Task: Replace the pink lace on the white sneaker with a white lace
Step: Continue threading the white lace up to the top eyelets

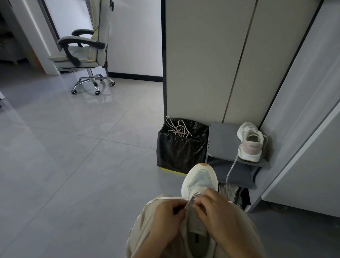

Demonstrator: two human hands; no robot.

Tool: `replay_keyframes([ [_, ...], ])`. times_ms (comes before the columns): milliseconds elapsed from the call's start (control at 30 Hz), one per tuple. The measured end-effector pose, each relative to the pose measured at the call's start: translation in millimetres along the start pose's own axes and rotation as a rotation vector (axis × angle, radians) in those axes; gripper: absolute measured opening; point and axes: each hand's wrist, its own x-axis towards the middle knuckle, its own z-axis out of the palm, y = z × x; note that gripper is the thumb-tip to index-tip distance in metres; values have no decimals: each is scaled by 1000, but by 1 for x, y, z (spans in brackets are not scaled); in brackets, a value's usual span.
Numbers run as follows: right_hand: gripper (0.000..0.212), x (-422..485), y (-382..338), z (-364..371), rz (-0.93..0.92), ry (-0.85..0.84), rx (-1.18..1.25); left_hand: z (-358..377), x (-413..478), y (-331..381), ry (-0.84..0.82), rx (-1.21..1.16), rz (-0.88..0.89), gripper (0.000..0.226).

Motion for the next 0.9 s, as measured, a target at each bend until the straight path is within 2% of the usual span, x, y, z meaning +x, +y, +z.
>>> replay_keyframes([
  [200, 16, 4, -5, 10, -60, 30, -74, 1, 1, -4, -60, 6, -79, 16],
  [333, 28, 6, -4, 11, -31, -16, -10, -4, 10, -1, -69, -18, -241, 15],
  [433, 24, 2, -2, 6, -30, -58, 157, -6, 17, 5, -92, -222, -369, 12],
  [500, 20, 1, 6, -4, 80, -37, 363, -9, 17, 7, -68, -358, -392, 16],
  [600, 17, 1, 29, -19, 319, 117, 489, -35, 14, -10, 148, -601, -461, 22],
  [633, 13, 0, 39, -21, 377, 145, 484, -53, 12, -25, 259, -712, -503, 23],
  [700, 19, -2, 50, -22, 458, 150, 474, -97, 5, -64, 500, -877, -614, 29],
  [767, 21, -4, 53, -19, 507, 171, 487, -137, -6, -97, 754, -939, -717, 29],
  [833, 24, -6, 47, -14, 527, 197, 496, -162, -20, -117, 885, -760, -744, 23],
  [900, 23, -7, 41, -10, 520, 211, 506, -164, -23, -123, 852, -242, -738, 18],
])
